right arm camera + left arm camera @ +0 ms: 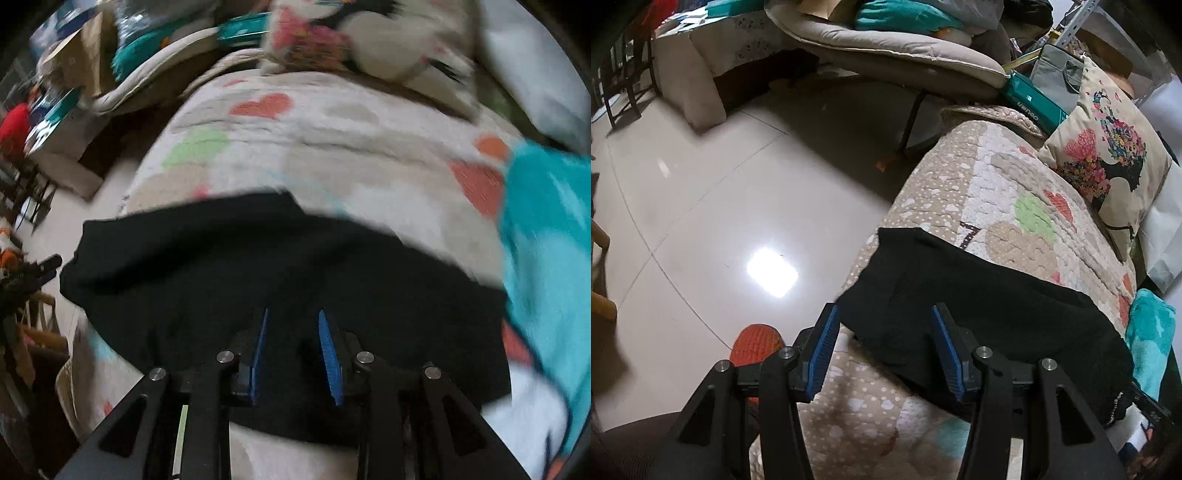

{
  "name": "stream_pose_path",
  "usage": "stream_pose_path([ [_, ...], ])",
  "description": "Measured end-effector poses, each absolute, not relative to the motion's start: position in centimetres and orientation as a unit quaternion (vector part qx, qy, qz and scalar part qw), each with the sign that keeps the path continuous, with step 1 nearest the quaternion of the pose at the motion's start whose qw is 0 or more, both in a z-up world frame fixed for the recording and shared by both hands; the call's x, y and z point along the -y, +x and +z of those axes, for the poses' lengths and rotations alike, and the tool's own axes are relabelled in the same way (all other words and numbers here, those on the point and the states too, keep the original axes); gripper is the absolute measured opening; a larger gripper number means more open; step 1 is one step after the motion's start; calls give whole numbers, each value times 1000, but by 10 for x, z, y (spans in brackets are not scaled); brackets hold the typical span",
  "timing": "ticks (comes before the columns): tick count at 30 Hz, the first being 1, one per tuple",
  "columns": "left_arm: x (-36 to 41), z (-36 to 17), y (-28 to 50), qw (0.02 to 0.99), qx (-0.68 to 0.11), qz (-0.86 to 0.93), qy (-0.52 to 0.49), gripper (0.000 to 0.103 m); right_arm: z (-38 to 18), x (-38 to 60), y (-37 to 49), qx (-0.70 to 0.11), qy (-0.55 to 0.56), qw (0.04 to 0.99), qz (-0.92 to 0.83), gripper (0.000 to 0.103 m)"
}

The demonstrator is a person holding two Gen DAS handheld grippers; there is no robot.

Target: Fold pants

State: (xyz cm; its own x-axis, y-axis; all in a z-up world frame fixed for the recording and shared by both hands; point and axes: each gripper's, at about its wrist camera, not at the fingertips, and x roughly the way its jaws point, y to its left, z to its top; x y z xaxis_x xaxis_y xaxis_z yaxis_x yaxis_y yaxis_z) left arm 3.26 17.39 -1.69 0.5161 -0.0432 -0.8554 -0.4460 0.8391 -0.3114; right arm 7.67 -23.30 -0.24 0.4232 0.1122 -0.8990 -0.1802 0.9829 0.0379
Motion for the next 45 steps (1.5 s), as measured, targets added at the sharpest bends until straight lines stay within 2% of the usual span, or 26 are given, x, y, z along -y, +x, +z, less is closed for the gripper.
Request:
stream_pose_path([
  [5,-177,-18,32,830,-478,126,-259,50,9,317,50,-520,76,850,35,30],
  [10,-173,-19,33,834,-479,120,-246,50,4,333,42,-538,73,840,6,32],
  [12,-172,-20,34,834,-482,119,-241,50,3,340,39,-531,73,844,-26,43],
  [13,-170,-20,35,833,-483,120,-241,50,2,343,42,-530,75,844,-32,54],
  [16,-171,-22,36,830,-486,122,-245,50,-12,342,51,-555,74,828,-31,57],
  [17,-172,-22,36,830,-486,121,-246,50,-18,338,53,-568,69,820,-19,51],
  [18,-172,-22,36,829,-487,120,-248,50,-19,334,53,-573,60,817,-17,40],
  [19,-172,-22,35,829,-487,120,-248,50,-21,331,53,-576,46,816,-18,7],
  [32,-178,-23,33,827,-486,127,-253,50,5,349,39,-563,-44,817,-114,4],
  [40,-195,-27,28,817,-490,154,-262,50,14,356,35,-576,-49,804,-138,9],
  [42,-205,-28,23,815,-485,165,-272,50,31,355,28,-556,-52,817,-142,17],
  [43,-210,-30,20,812,-482,168,-282,50,39,350,26,-544,-55,826,-139,28],
  [44,-216,-31,15,809,-477,170,-298,50,45,345,25,-533,-55,834,-129,35],
  [45,-219,-33,13,807,-475,172,-307,50,52,336,25,-519,-52,847,-104,37],
])
